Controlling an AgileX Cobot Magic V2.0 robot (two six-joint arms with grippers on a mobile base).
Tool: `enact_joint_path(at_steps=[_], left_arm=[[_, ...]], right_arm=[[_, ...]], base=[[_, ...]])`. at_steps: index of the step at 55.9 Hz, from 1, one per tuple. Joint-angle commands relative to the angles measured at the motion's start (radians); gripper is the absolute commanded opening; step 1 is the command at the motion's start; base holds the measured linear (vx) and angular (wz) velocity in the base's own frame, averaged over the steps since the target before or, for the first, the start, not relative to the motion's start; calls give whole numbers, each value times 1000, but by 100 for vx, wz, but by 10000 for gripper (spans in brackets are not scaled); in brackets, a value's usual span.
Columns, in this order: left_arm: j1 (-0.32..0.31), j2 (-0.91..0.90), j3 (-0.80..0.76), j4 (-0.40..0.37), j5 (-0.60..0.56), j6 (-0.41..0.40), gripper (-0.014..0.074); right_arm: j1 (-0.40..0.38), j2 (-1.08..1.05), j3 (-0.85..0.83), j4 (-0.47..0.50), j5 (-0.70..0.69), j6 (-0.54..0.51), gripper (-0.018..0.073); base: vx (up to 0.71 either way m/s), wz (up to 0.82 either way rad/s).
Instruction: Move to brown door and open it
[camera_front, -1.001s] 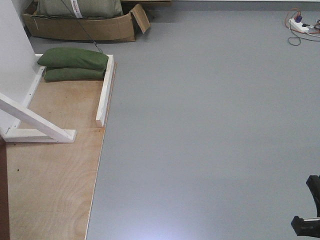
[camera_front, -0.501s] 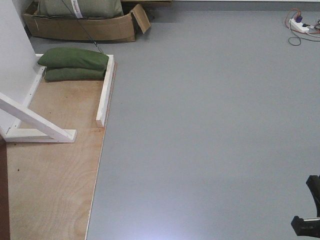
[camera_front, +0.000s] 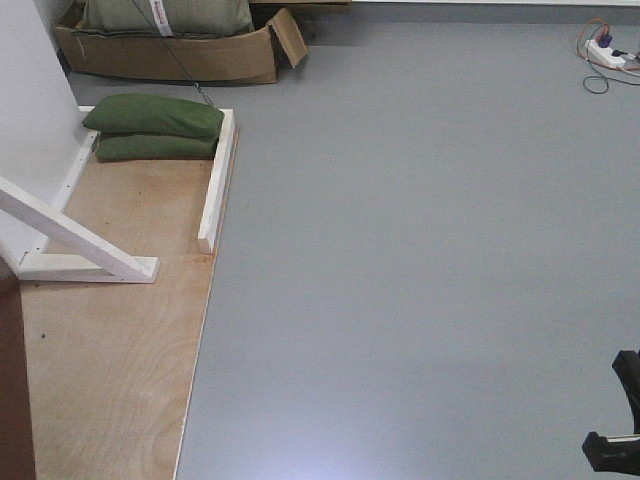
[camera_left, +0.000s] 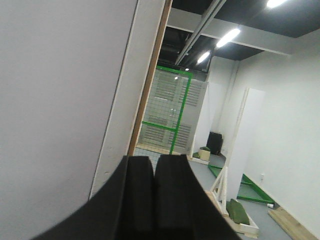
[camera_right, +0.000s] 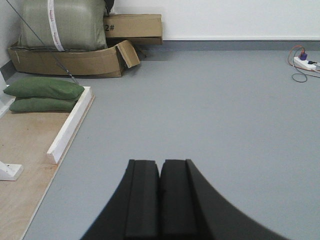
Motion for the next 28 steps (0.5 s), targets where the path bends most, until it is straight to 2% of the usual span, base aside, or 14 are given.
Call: enact_joint_path(at_steps=[1,18,28], left_arm=[[-101,-19,-28,-50,-142,-5,-6],[-163,-88,-28,-50,-138,-5,-6],[-233,-126,-28,-50,-135,-5,-6]], right_arm=[[-1,-6,4,-3,-76,-6,0],[-1,-6,4,-3,-76,-6,0],[-1,-6,4,-3,-76,-6,0]], base=[[-1,5],[-1,3],[0,0]])
